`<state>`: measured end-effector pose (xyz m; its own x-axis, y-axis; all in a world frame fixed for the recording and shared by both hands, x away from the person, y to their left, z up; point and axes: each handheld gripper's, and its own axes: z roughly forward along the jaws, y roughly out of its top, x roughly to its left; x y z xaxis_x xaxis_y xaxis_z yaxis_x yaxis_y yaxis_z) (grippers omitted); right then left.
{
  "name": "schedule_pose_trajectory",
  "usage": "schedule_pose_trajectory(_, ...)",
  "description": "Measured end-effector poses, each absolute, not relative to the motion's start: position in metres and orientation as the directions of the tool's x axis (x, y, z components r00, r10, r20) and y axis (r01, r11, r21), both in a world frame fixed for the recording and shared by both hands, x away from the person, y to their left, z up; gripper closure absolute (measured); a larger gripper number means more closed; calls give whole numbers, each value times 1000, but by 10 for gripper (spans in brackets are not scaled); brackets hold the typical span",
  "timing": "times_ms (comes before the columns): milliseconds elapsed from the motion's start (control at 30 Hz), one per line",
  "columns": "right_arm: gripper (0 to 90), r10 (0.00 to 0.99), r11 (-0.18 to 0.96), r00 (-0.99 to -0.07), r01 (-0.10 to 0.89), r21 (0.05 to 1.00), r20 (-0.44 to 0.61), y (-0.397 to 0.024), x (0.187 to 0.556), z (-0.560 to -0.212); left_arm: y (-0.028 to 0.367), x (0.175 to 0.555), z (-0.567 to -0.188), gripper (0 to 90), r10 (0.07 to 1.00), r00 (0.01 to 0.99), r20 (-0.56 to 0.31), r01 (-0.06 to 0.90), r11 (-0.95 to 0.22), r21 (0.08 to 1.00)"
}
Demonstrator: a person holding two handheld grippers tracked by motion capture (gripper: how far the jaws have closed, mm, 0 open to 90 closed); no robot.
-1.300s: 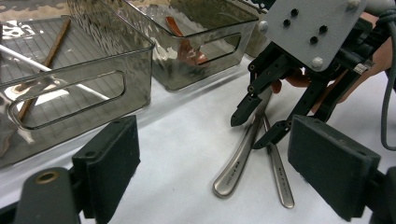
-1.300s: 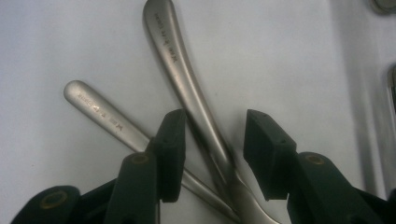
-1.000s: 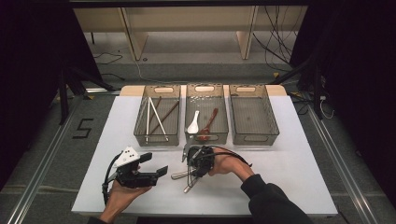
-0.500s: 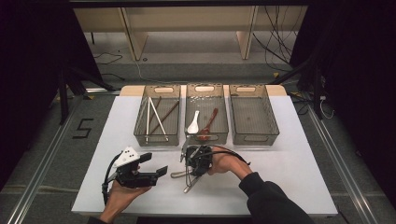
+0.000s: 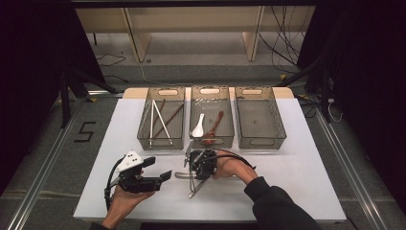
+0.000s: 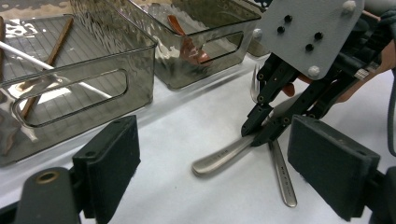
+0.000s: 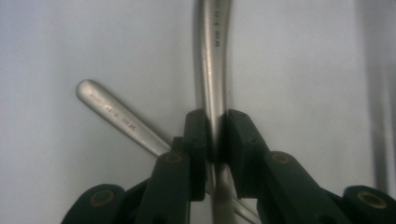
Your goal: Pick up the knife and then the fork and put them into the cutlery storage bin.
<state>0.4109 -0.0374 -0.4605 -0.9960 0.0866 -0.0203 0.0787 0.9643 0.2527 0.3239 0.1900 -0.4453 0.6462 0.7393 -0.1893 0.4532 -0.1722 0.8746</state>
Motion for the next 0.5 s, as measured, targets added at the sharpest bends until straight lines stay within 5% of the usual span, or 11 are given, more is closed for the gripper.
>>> schedule_pose_trajectory(500, 807, 111, 963, -994, 103, 248, -18, -37, 411, -460, 191, 324, -445, 164, 742, 644, -184, 449, -173, 876)
